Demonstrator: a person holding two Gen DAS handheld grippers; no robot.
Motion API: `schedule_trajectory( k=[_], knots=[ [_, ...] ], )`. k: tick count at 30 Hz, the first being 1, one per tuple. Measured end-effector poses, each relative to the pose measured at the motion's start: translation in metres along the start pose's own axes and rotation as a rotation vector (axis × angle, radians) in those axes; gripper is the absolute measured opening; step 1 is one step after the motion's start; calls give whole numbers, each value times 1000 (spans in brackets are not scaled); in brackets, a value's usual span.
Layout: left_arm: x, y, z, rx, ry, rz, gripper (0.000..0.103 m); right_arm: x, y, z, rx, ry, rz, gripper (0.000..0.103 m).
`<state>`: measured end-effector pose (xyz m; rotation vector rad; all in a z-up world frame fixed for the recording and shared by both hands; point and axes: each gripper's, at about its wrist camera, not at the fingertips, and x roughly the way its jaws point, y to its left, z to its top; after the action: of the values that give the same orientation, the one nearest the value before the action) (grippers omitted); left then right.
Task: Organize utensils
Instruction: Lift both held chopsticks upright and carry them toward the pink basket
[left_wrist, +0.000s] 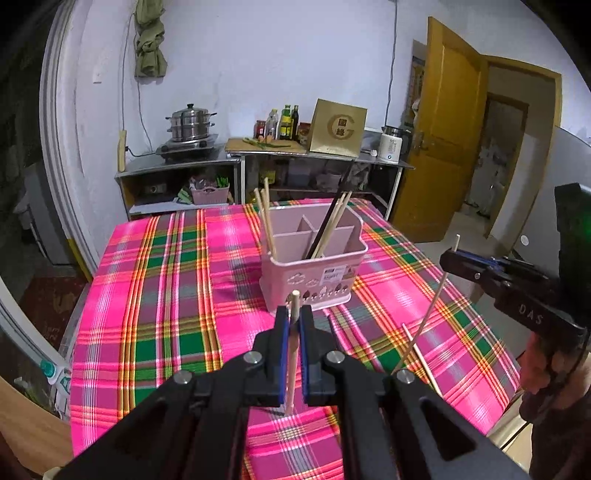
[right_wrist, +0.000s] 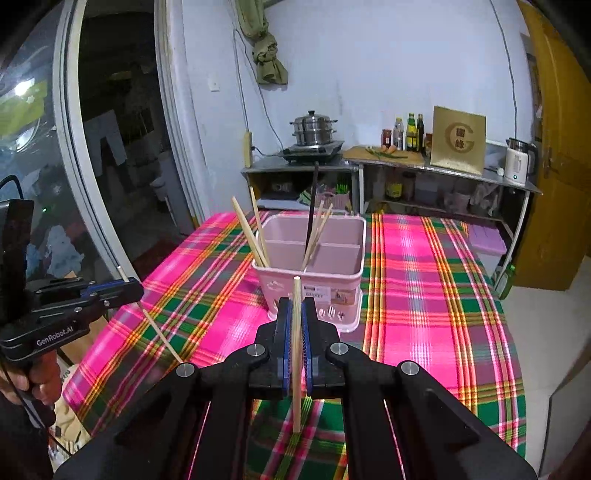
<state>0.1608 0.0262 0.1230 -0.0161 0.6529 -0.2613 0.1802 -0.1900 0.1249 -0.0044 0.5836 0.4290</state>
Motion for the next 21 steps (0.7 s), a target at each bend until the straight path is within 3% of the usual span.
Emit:
schedule_trajectory(
  k=[21],
  knots=[
    [14,-10,103,23,-111,-8,6,6,1,81,-9,-184,42,5]
  ],
)
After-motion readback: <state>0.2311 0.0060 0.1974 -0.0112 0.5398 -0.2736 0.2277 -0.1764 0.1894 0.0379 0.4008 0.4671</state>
